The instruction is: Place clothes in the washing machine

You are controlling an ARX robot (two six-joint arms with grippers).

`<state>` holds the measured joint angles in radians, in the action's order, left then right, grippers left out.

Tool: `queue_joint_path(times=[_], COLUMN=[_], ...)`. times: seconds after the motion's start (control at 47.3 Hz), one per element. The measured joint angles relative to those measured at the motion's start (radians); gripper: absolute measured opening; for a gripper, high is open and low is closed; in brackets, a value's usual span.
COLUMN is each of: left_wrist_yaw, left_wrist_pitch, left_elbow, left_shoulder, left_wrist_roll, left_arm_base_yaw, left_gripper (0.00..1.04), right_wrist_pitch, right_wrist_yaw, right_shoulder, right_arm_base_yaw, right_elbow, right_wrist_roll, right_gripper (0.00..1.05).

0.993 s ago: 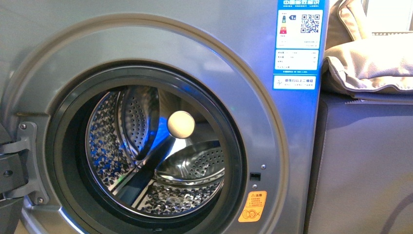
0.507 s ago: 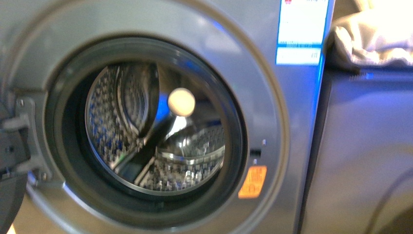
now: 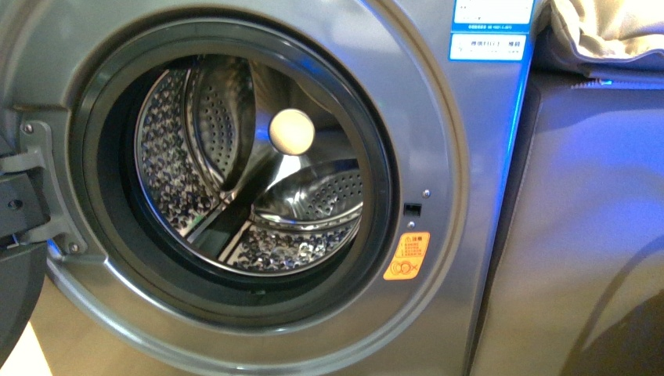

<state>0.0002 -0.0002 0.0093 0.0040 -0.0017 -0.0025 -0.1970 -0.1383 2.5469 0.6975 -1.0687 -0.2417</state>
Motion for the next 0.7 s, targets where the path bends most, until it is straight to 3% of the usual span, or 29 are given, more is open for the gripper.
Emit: queue_joint_path(times=[0.697], left_wrist_yaw=[0.0], left_wrist_pitch=[0.0], left_elbow=[0.0], left_shoulder=[0.0], left_wrist_roll=[0.0], left_arm_base_yaw=[0.0], left_gripper=[0.98], right_wrist_pitch=[-0.062], right_wrist_yaw=[-0.034], right_shoulder=[0.272], right_arm_base_yaw=[-0.04], right_elbow=[-0.147], right_wrist_roll=[0.032], right_gripper=[0.97])
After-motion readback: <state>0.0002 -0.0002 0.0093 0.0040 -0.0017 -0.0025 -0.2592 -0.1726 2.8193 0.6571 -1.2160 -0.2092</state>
